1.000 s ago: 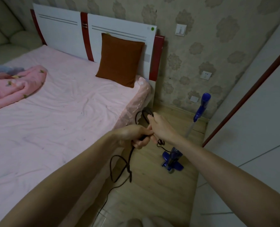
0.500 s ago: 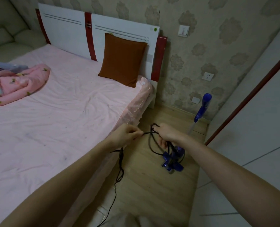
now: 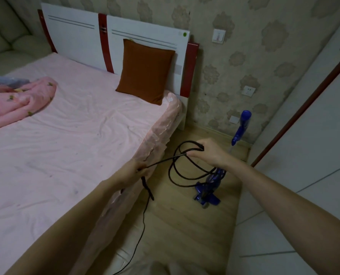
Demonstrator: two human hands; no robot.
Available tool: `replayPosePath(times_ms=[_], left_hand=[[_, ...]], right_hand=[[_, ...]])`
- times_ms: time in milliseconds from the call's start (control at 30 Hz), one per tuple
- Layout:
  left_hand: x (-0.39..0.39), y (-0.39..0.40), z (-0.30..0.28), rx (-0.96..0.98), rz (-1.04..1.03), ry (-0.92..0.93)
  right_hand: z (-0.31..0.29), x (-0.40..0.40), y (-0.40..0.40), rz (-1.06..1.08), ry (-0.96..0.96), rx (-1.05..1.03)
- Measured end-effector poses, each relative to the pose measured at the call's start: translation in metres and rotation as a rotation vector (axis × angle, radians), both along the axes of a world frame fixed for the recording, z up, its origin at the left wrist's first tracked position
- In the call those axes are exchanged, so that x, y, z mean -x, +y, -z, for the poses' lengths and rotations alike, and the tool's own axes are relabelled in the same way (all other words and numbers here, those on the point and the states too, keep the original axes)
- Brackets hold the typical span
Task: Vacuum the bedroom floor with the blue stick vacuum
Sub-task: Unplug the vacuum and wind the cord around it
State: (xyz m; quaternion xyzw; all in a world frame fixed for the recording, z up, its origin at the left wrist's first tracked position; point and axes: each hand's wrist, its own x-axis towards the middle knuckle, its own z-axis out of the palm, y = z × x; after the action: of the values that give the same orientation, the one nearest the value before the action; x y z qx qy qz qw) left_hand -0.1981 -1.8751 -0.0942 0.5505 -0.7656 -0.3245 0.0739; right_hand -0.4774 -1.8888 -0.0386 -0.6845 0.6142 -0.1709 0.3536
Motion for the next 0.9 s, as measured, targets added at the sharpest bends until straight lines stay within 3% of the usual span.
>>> replayPosePath(times_ms=[200,367,467,567,700,900], left_hand=[[0.029,-0.011,-0.017,0.059,0.012,-0.008],[0.006,-0.022,-0.035,-0.059,0.149,-0.182],[0.005,-0.024,-0.042,-0.159,0.217,-0.343],[0.023,-0.017,-0.037,0.041,0.223,-0.508],[0.032,-0.015,-0.014,0.190,0.239,-0.419],[0.016,-0.013,-0.007,-0.007,0.043,-0.109]], right_hand=[[0.016,0.000,-0.003,0.178,0.241,0.154],[0.005,0.017,0.005,-0.055,0.145,-0.167],[0.007,0.012,0.009,-0.090,0.146,-0.227],[0.006,-0.002,0.007,0.068,0.006,-0.169],[-0.002,-0.009,0.005,0.183,-0.074,-0.085],[0.004,-0.007,0.000,0.777,-0.406,-0.033]])
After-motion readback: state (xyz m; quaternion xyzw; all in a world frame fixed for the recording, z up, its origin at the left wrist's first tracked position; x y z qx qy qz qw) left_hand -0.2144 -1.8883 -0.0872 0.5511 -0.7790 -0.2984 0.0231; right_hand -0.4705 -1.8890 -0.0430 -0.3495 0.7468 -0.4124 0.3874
